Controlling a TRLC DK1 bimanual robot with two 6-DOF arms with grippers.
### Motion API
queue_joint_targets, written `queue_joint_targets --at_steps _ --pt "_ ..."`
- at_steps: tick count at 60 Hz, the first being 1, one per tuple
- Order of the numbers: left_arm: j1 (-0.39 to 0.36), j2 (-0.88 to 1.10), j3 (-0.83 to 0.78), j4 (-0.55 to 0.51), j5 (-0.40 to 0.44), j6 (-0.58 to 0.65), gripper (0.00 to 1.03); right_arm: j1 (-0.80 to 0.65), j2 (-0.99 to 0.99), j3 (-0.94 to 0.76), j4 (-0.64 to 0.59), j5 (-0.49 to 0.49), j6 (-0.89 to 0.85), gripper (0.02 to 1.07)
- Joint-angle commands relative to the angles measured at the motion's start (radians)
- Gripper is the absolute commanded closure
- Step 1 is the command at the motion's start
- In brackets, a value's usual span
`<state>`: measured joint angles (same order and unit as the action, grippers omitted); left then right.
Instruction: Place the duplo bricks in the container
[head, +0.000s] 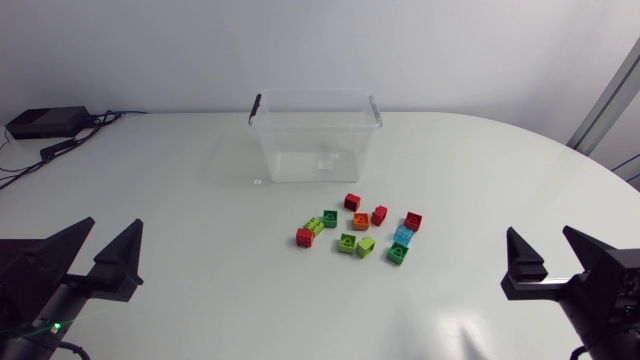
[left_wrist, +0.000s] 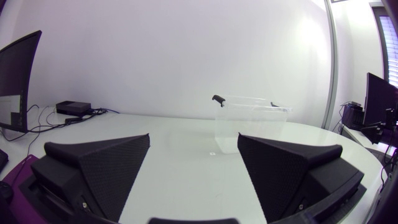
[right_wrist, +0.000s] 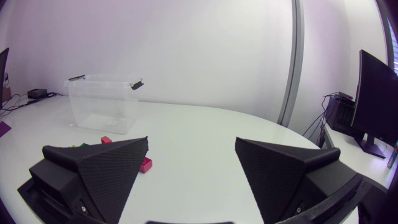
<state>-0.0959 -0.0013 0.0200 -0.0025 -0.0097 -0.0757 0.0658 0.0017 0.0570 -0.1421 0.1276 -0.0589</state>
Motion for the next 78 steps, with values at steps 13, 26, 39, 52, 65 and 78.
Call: queue_joint_targets --at_steps 13,26,39,52,65,78 --pt "-0.013 -0.012 -0.018 -0.004 -0.007 -0.022 0.05 -0.001 -0.006 -0.006 -0.027 0.001 0.018 0.06" --pt "-0.013 -0.014 -0.015 0.002 -0.015 -0.024 0.06 0.0 -0.006 -0.006 -0.027 0.001 0.018 0.06" --pt "-0.016 -0.014 0.038 0.002 -0.016 -0.042 0.09 0.002 -0.008 -0.006 -0.022 0.001 0.011 0.06" --pt "-0.022 0.11 0.184 -0.036 -0.045 -0.05 0.15 0.009 -0.003 0.035 -0.027 -0.003 0.013 0.06" --pt "-0.073 0.509 0.482 -0.205 -0.059 -0.045 0.17 0.019 0.113 0.127 -0.027 -0.013 0.013 0.06" --pt "-0.166 1.008 0.818 -0.413 0.1 0.028 0.16 -0.006 0.333 0.259 -0.048 -0.014 0.014 0.06"
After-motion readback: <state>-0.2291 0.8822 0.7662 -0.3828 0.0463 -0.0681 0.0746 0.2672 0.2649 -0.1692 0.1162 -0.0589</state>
